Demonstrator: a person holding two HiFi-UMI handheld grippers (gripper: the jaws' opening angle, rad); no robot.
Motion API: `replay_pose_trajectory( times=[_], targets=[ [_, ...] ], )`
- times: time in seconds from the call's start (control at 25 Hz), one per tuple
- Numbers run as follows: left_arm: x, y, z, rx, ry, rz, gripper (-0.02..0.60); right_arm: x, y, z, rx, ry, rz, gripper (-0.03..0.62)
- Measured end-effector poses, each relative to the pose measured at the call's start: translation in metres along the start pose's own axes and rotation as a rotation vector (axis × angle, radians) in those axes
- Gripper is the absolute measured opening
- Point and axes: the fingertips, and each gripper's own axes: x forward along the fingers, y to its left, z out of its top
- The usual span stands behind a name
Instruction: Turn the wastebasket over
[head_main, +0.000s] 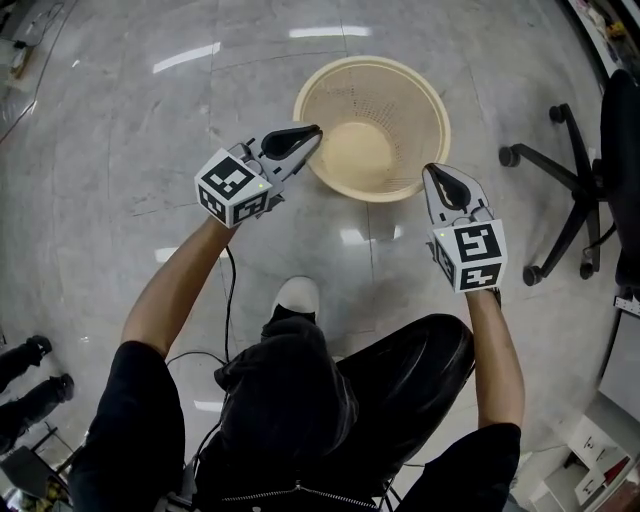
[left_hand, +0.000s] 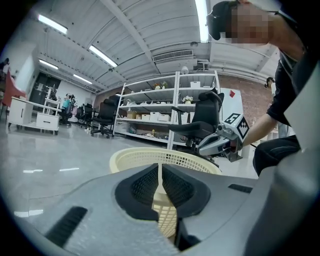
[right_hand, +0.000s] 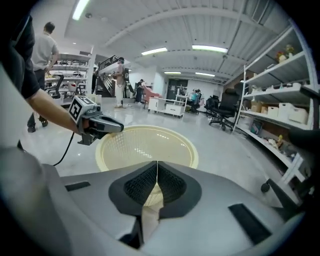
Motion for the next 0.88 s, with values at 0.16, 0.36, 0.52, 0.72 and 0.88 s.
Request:
replay_pose_trajectory(
  times=[0.16,0.36,0.52,0.72,0.88],
  targets=[
    [0.002,0.002,0.002,-0.012,-0.004,0.022,0.02,-0.003,-0.013,-0.012,0.059,-0.04,-0.03,0.012],
    [0.006,0.004,0.0,0.003,0.057,0.046,0.012,0.001,-0.018,-0.022,0.12,-0.062,-0.041,0.012],
    [0.011,0.005,-0.003,-0.006,0.128,0.056,0.004,0.001,-0.02,-0.024,0.145,-0.06,-0.069,0.012],
    [0.006,0.002,-0.004,0.002,0.129,0.054,0.003,-0.001,-0.016,-0.022,0.144,-0.021,-0.059,0.012],
    [0.001,0.01,0.011,-0.001,0.101,0.106,0.003,-0.005,-0.026,0.003,0.165,-0.082,-0.094,0.012]
  ],
)
